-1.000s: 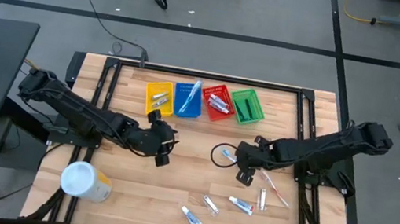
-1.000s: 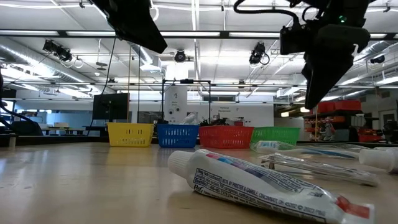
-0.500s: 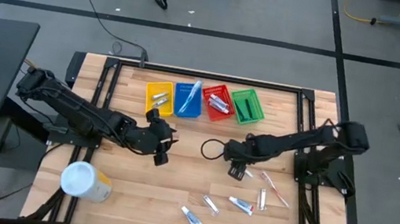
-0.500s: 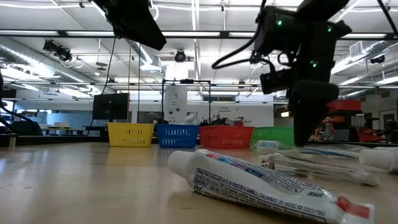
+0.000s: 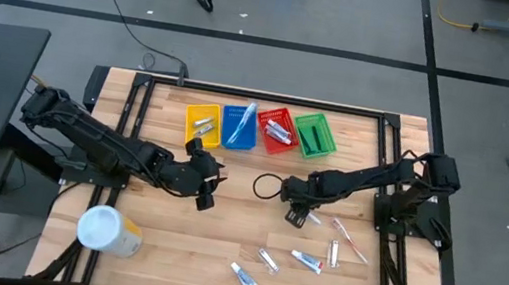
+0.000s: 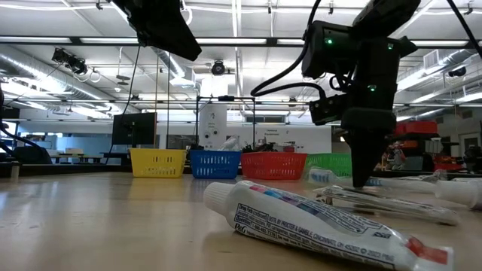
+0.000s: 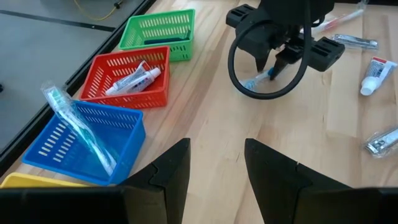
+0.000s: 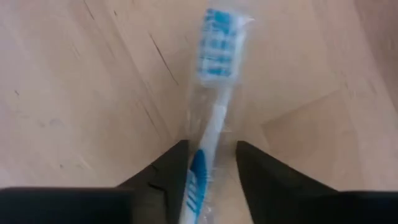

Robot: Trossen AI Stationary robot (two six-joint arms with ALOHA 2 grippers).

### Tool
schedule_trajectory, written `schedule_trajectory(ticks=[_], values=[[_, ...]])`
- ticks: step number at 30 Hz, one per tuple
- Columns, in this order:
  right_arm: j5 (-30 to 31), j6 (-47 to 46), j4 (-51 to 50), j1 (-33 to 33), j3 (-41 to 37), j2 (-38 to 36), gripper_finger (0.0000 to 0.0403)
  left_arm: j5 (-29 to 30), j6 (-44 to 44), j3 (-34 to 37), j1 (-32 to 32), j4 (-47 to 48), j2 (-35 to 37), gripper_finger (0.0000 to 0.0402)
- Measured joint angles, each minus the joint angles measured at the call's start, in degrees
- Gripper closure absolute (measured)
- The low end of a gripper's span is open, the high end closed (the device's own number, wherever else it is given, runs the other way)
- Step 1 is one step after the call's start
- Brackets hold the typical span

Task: Pick & Place Travel size toiletries
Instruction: Put the blue toothbrush into the blue bin

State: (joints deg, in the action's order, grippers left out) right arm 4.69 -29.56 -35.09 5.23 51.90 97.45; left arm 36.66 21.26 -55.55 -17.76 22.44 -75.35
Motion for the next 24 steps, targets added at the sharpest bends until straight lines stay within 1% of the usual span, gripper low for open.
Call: schedule_trajectory(ticks=[4,8,15,19,21,24], values=[[-0.04,0.02,-0.01,0.00,0.00,0.00,0.0319,0.05,-0.57,0.00,0.00,-0.01,-0.02,0.0239],[-0.46,0.01,0.18,0.00,0.00,-0.17,0.0345,1.61,-0.48,0.00,0.00,-0.01,-0.02,0.0239],[-0.58,0.52,1.62,0.09,0.00,-4.89,0.0349,1.46,2.94,0.43,0.00,-0.14,-0.08,0.0239],[0.65,1.10,3.05,0.11,0.00,-9.91,0.0350,1.17,5.95,0.49,0.00,-0.34,-0.87,0.0239],[1.15,1.51,5.31,0.30,0.00,-12.92,0.0350,0.96,7.32,0.45,-0.01,-1.14,-1.76,0.0239],[2.27,5.53,9.54,0.84,0.00,-17.12,0.0350,0.16,7.47,0.55,-0.42,-1.71,-3.65,0.0239]])
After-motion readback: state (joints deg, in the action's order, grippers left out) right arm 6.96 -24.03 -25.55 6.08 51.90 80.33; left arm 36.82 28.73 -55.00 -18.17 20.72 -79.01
